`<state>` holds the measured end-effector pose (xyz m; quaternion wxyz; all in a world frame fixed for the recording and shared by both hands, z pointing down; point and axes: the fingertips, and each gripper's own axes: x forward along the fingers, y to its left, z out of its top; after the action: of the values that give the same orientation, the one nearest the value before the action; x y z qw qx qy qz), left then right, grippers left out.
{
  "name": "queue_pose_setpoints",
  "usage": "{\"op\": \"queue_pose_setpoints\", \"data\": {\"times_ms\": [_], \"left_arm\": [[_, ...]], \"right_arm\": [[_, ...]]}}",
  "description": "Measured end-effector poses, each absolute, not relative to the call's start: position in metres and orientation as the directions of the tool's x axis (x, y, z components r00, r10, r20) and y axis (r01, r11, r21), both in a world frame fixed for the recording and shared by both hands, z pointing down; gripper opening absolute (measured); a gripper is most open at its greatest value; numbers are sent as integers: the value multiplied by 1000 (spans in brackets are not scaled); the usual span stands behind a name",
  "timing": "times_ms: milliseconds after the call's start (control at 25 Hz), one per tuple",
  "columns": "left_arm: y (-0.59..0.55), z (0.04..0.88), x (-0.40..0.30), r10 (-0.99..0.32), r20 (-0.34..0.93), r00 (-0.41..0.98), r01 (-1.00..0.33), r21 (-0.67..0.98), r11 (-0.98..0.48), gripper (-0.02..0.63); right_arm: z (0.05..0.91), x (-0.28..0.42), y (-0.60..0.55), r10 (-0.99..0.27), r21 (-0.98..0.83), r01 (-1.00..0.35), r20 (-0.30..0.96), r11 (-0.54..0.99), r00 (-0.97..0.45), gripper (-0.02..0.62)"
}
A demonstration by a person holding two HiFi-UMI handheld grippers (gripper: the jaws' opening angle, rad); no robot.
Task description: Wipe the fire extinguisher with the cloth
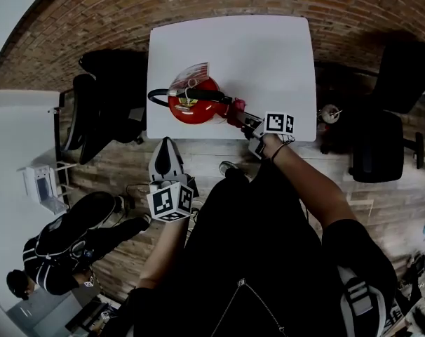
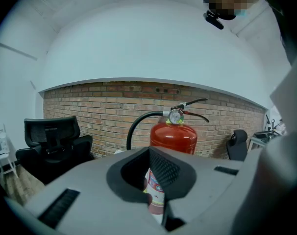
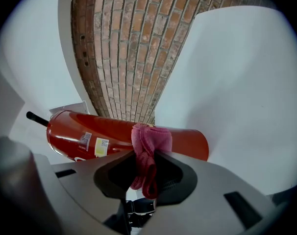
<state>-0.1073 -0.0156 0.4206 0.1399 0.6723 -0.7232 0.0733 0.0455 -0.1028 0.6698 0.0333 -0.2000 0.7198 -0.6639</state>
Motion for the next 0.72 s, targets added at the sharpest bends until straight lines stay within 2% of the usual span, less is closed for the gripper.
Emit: {"op": "queue_pose_setpoints", "data": {"times_ms": [720], "left_arm": [[-17, 414, -96, -960, 268, -74, -989, 104, 106, 29]], "right_arm": [[599, 47, -107, -334, -987, -153, 127, 54, -934, 106]]}}
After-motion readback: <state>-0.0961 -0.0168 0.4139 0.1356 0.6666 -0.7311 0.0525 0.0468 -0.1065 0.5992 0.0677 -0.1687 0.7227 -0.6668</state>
